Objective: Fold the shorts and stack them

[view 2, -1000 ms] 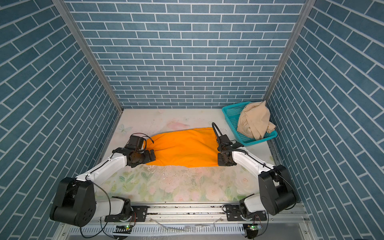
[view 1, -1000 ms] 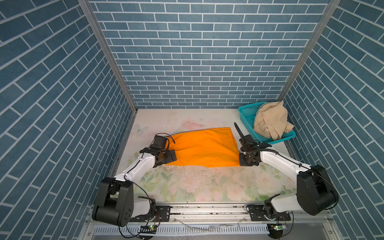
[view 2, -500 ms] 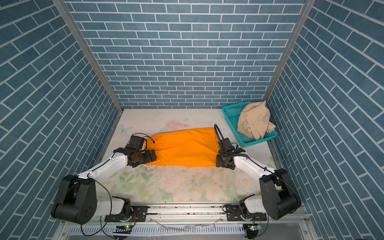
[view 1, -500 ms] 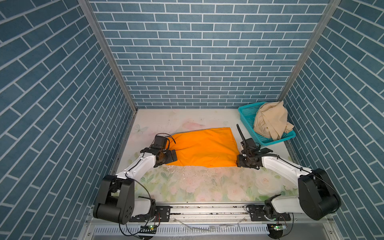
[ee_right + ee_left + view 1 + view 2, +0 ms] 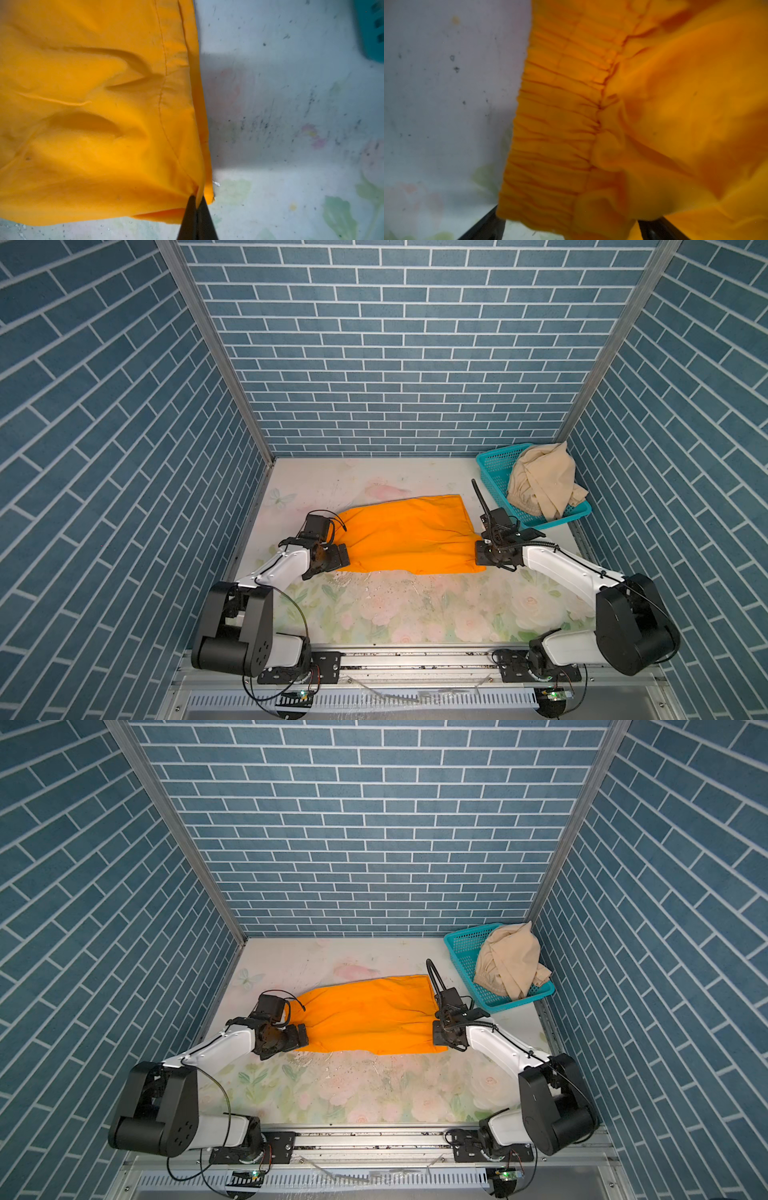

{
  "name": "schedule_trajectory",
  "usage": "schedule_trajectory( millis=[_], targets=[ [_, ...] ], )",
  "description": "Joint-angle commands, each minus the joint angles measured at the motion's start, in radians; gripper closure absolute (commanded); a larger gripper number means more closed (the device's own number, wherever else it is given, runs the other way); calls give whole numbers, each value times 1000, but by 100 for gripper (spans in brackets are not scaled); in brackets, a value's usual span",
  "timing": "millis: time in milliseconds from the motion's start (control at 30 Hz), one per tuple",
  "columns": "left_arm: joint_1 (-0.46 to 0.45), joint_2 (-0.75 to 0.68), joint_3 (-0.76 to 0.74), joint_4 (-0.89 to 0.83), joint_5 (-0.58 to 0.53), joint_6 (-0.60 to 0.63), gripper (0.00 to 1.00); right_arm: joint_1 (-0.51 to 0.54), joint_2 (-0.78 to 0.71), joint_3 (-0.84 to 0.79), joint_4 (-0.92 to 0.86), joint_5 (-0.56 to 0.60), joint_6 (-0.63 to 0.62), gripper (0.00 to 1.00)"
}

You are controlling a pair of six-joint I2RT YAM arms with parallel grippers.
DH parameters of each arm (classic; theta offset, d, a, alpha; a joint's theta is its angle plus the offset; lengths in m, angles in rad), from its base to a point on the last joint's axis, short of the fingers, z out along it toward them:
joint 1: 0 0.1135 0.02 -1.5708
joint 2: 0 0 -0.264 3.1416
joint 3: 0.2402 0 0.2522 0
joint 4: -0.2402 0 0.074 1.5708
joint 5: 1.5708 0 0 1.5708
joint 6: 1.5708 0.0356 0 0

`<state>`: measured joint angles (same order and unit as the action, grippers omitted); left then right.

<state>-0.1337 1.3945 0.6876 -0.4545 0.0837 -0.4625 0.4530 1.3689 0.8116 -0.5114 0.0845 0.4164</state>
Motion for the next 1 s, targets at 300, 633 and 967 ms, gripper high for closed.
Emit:
schedule_trajectory(
  millis=[300, 633, 967],
  targets=[
    [26, -17, 124, -125, 138, 12, 0, -2, -30, 54, -192, -24, 35, 49],
    [195, -201, 368, -385, 105, 12, 0, 398, 186, 329, 158, 11, -287, 23],
    [487, -361, 370, -471, 53, 91, 0, 723, 648, 666, 451, 33, -565, 15]
  ],
)
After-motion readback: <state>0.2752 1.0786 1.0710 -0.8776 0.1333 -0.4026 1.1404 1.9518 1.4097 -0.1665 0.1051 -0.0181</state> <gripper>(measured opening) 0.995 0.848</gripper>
